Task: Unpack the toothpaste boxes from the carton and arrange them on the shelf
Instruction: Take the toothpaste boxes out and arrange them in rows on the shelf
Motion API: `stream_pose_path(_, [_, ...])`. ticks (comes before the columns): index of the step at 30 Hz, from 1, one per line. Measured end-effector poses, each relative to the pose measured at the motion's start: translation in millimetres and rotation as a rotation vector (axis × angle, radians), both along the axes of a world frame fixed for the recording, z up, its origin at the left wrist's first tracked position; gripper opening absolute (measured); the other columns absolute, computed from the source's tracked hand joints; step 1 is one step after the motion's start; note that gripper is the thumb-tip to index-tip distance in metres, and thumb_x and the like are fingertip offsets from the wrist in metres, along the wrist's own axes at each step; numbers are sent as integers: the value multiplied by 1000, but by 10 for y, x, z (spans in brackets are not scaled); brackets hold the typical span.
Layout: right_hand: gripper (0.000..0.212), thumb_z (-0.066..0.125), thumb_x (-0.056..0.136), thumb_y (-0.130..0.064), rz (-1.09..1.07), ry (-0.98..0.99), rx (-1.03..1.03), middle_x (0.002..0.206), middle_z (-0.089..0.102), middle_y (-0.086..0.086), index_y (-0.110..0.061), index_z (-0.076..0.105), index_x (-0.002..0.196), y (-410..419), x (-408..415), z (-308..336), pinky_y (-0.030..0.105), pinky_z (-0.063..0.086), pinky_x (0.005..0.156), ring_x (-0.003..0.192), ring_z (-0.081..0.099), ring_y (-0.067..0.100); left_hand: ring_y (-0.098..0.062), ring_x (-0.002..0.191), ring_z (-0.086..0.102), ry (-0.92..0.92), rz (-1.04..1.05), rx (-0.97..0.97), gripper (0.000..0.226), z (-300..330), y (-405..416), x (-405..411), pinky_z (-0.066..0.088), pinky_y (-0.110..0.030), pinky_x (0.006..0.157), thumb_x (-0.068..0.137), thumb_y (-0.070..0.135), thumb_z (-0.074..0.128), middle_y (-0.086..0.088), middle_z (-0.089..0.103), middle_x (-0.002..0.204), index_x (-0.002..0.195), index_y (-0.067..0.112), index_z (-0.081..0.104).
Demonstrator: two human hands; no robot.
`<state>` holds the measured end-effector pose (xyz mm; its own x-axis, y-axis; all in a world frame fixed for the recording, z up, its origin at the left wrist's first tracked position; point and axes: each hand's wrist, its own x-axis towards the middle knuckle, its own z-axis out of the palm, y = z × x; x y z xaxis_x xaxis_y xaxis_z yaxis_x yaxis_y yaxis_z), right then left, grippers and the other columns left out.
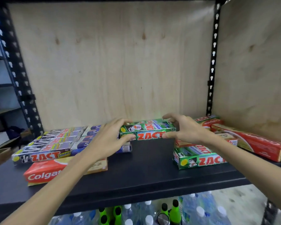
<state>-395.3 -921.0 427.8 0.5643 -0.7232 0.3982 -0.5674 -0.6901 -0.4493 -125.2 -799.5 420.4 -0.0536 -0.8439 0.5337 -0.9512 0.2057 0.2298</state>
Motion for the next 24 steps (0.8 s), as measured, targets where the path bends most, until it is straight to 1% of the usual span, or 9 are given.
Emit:
stream_pose_path(2, [71, 82, 78, -48, -20, 1, -23, 134, 62, -2, -27, 52, 139, -219, 0, 5, 37, 48, 102, 118, 58, 16, -6, 122, 53, 45, 23, 19, 54, 23, -254, -5, 43, -40, 105, 86, 59, 61, 14, 58, 132, 132, 32, 51])
stream_pose_path(5, [68, 81, 80, -45, -59, 89, -29, 136, 61, -4, -24, 55, 138, -615, 30, -28, 34, 46, 104, 120, 57, 15, -12, 122, 54, 43, 32, 94, 53, -14, -668, -27, 43, -35, 105, 88, 49, 68, 5, 59, 132, 133, 24, 55])
stream_pose_path(9, [65, 83, 77, -45, -82, 216, 39, 132, 60, -3, -25, 57, 134, -1075, 138, -57, 31, 47, 97, 112, 56, 13, -17, 120, 55, 15, 79, 218, 53, -75, -1109, -31, 42, -29, 100, 87, 45, 72, -1, 61, 132, 133, 21, 60])
stream_pose_path(12, [67, 86, 68, -55, -93, 328, 56, 122, 53, -3, -28, 62, 125, -1255, 237, -148, 28, 44, 87, 104, 53, 13, -22, 118, 55, -68, 148, 300, 50, -153, -1288, -36, 45, -37, 100, 87, 43, 72, -3, 58, 129, 129, 18, 61])
stream_pose_path(14, [68, 85, 67, -58, -112, 344, 14, 122, 51, 0, -28, 62, 123, -1315, 301, -211, 30, 45, 89, 102, 52, 15, -25, 119, 51, -138, 199, 312, 50, -204, -1342, -73, 42, -40, 102, 90, 41, 68, -5, 51, 129, 130, 14, 56])
stream_pose_path(16, [69, 83, 71, -57, -120, 322, 7, 128, 51, 3, -26, 57, 127, -1333, 344, -264, 33, 46, 97, 109, 54, 19, -24, 122, 44, -176, 225, 298, 55, -242, -1385, -98, 38, -38, 104, 92, 38, 67, -5, 41, 131, 137, 16, 45])
stream_pose_path(18, [75, 83, 73, -55, -115, 296, 21, 133, 51, 5, -25, 48, 132, -1329, 364, -310, 37, 46, 101, 116, 54, 21, -24, 123, 42, -198, 240, 279, 61, -253, -1408, -95, 38, -38, 103, 90, 40, 68, -6, 39, 131, 139, 18, 38])
stream_pose_path(21, [90, 85, 74, -49, -103, 220, 32, 138, 51, 7, -24, 32, 142, -1301, 369, -342, 42, 47, 103, 122, 55, 25, -24, 124, 48, -142, 244, 332, 64, -245, -1410, -52, 41, -38, 104, 90, 43, 68, -6, 46, 135, 141, 16, 41])
stream_pose_path(24, [89, 81, 78, -51, -108, 237, -6, 142, 46, 8, -26, 31, 147, -1273, 368, -364, 44, 45, 107, 125, 53, 28, -21, 120, 54, -88, 229, 374, 57, -230, -1376, -13, 44, -36, 102, 90, 35, 70, -4, 52, 137, 139, 16, 49])
